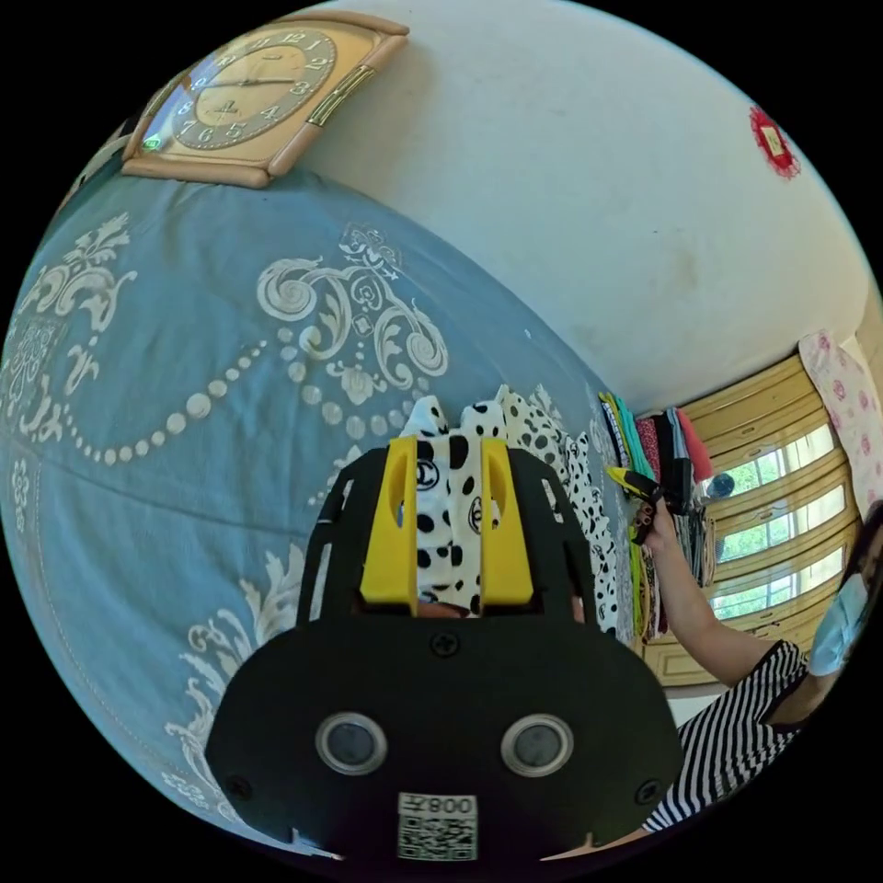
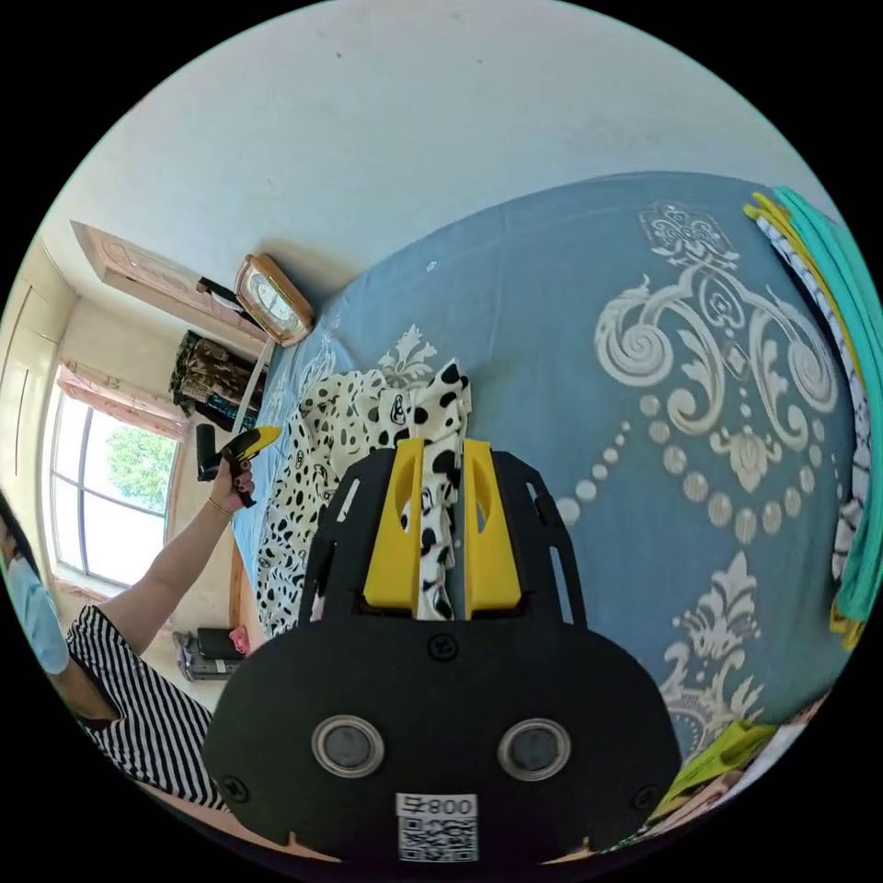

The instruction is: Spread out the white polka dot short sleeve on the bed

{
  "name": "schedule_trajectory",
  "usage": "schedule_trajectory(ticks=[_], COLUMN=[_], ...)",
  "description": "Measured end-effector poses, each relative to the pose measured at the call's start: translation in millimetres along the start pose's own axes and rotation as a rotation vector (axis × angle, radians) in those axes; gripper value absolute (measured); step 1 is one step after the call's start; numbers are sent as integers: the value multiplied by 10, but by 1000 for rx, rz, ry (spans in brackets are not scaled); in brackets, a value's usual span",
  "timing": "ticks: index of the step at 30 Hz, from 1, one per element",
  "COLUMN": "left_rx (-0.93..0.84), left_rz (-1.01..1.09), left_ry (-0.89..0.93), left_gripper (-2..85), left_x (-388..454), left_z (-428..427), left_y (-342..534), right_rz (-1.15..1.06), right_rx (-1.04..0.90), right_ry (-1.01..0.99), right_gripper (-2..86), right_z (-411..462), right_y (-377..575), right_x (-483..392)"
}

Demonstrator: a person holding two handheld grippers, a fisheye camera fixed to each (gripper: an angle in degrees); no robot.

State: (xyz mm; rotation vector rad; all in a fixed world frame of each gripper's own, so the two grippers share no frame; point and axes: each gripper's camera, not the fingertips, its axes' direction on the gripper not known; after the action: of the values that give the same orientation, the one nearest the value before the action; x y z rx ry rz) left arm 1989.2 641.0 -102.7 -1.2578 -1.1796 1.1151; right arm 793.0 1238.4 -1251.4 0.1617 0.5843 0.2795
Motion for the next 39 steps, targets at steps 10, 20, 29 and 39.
schedule_trajectory(ticks=[10, 20, 29, 39], left_rx=[-96, 249, 187, 207], left_rz=[-17, 114, -22, -39], left_ry=[-58, 88, -111, -33], left_gripper=[33, 15, 16, 16], left_x=[195, 667, 535, 537], left_z=[568, -197, 379, 747], left_y=[-669, -666, -1046, -1120], right_rz=[24, -106, 38, 59], right_rx=[-70, 283, 197, 182], right_ry=[74, -108, -41, -98], right_gripper=[46, 17, 16, 15], right_z=[587, -354, 108, 524], right_y=[-740, -289, -612, -831], right_x=[102, -63, 428, 580])
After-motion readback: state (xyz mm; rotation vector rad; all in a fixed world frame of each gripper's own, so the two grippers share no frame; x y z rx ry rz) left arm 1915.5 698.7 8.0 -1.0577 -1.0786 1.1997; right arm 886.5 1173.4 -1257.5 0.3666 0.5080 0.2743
